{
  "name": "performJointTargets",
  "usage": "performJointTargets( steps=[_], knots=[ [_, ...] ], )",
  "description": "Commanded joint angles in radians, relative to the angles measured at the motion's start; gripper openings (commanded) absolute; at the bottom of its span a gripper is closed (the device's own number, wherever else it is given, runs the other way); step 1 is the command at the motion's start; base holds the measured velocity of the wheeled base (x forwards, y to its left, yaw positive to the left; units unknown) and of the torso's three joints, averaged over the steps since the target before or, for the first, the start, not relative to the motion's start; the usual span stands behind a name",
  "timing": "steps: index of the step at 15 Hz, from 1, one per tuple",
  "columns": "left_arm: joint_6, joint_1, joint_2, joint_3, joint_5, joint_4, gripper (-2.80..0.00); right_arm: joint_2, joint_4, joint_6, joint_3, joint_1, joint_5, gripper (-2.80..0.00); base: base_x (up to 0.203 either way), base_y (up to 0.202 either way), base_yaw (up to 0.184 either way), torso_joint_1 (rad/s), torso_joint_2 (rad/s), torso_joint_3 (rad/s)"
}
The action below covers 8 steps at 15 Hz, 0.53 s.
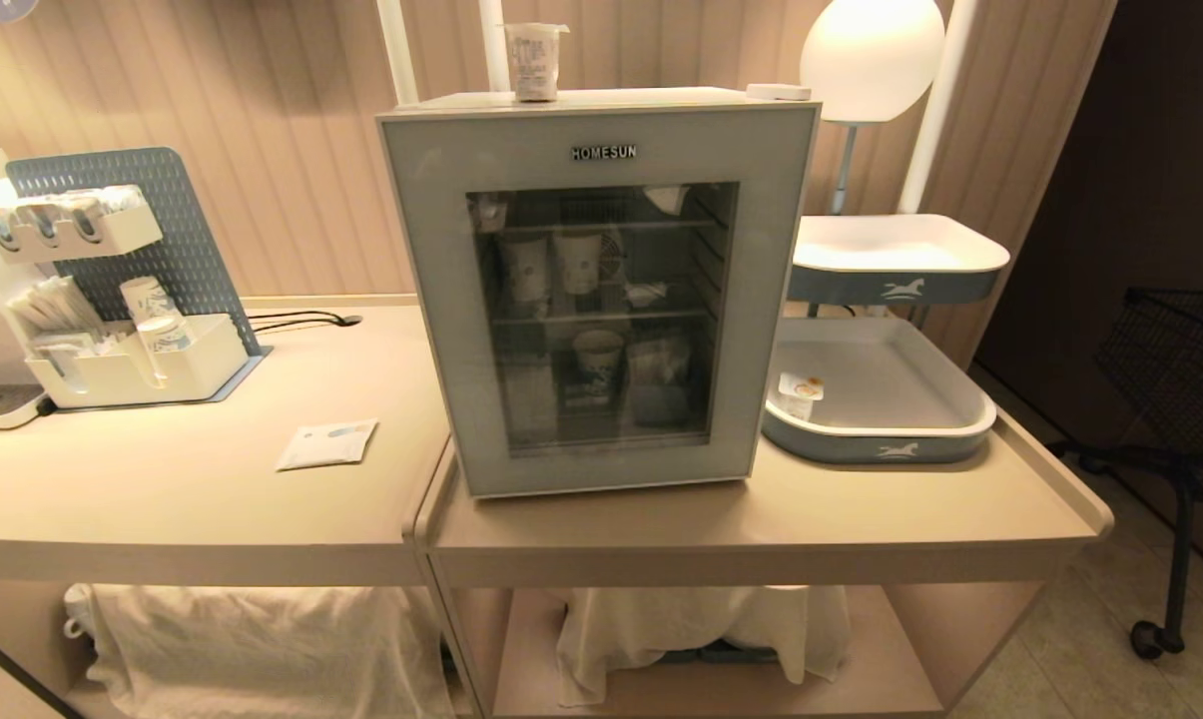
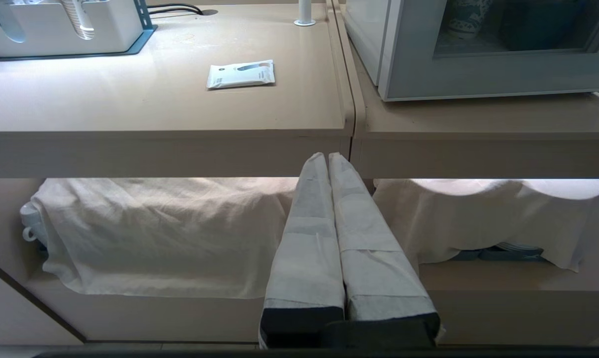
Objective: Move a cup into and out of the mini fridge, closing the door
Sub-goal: Open the freezer door
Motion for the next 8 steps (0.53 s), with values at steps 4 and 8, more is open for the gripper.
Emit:
performJointTargets(
  steps=[4,8],
  knots=[
    [-0.001,0.002,0.001,0.000,0.000,0.001,-2.80,0.001,0.000,0.000,0.000,-0.001,0.000,-2.80,0.000,0.000,0.000,0.000,0.00,0.000],
    [0.000,0.000,0.001,0.000,0.000,0.002,-2.80,0.001,0.000,0.000,0.000,0.000,0.000,-2.80,0.000,0.000,0.000,0.000,0.00,0.000]
  ],
)
